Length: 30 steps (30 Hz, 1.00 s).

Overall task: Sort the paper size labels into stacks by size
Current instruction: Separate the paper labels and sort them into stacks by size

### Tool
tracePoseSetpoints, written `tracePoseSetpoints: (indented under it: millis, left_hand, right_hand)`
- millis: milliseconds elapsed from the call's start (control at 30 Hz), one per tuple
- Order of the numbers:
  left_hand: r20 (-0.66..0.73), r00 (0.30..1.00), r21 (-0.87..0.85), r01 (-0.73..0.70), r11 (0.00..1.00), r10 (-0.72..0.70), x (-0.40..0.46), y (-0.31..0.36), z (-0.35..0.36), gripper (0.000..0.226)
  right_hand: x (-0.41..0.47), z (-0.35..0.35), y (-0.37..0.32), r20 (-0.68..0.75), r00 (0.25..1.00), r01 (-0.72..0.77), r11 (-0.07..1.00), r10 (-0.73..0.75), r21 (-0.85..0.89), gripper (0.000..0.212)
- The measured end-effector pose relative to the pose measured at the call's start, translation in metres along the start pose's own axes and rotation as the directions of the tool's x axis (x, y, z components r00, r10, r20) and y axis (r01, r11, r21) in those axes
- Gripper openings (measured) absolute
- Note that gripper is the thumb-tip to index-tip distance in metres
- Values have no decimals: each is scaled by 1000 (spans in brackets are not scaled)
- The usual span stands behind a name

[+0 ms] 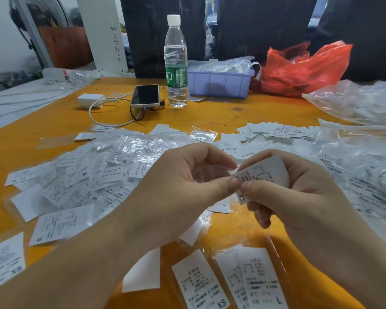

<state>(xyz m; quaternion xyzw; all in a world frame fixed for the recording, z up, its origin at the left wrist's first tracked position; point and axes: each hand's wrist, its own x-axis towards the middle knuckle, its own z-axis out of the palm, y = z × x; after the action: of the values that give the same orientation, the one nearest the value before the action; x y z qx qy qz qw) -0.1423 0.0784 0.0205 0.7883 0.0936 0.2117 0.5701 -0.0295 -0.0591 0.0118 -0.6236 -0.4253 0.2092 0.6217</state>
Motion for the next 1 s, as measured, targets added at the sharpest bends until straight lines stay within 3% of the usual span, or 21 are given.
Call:
tracePoseSetpoints:
  millis: [600,767,1000]
  left_hand:
    - [109,994,-67,28,997,-20,2,-3,0,26]
    - [80,997,-71,12,997,-7,1,-2,0,28]
    - [-49,999,-66,-24,998,20,3,-1,-3,10]
  right_hand:
    - [-1,1,1,2,999,50,999,-50,22,7]
    - [0,-1,1,-1,999,45,999,-45,25,11]
    - [-1,1,3,43,999,-4,1000,3,8,16]
